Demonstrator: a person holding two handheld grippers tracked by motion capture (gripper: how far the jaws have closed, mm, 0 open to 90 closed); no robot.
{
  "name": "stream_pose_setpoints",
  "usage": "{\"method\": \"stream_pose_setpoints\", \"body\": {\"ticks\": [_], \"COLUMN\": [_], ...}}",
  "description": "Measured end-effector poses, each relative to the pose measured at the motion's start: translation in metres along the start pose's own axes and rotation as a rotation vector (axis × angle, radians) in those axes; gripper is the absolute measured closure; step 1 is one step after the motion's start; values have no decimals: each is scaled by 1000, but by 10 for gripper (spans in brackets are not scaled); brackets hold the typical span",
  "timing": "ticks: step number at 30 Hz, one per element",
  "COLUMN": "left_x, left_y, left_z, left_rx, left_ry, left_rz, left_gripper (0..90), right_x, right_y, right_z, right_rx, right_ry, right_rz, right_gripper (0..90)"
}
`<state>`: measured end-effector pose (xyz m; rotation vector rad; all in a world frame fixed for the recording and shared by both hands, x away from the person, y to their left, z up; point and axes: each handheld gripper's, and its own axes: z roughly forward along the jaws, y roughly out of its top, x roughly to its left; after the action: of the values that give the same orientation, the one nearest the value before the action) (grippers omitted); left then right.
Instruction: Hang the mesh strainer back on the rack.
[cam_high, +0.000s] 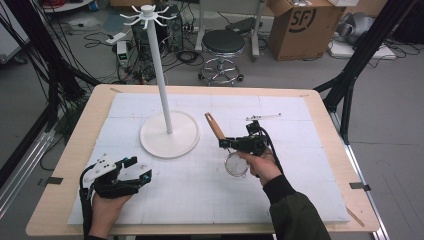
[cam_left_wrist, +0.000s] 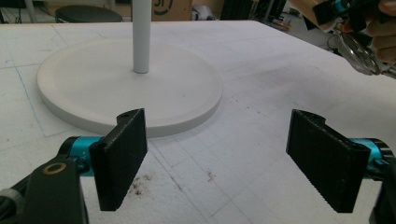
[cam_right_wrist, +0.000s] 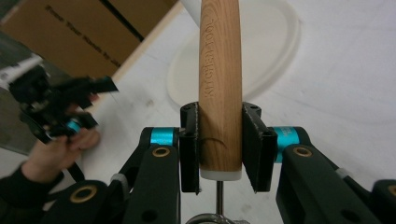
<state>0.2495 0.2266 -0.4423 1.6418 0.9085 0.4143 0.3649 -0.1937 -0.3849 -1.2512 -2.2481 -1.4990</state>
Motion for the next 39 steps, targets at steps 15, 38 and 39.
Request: {"method": "stream_pose_setpoints", "body": {"ticks": [15,38,39], "left_x": [1,2,2], "left_y": [1,1,1], "left_z": [-2,-3,-4], "left_rx": [-15,-19,-21], "left_ry": [-2,-7,-7], "left_rz": [-4,-11,-14], "left_gripper": [211,211,211], "right_x": [37,77,80], "right_y": [43,80,82], "right_z": [-1,-4,-4], "right_rx": [-191,-370,-377], "right_ry": [93,171,175], "right_rz": [-60,-174,-180], "right_gripper": [710,710,709]}}
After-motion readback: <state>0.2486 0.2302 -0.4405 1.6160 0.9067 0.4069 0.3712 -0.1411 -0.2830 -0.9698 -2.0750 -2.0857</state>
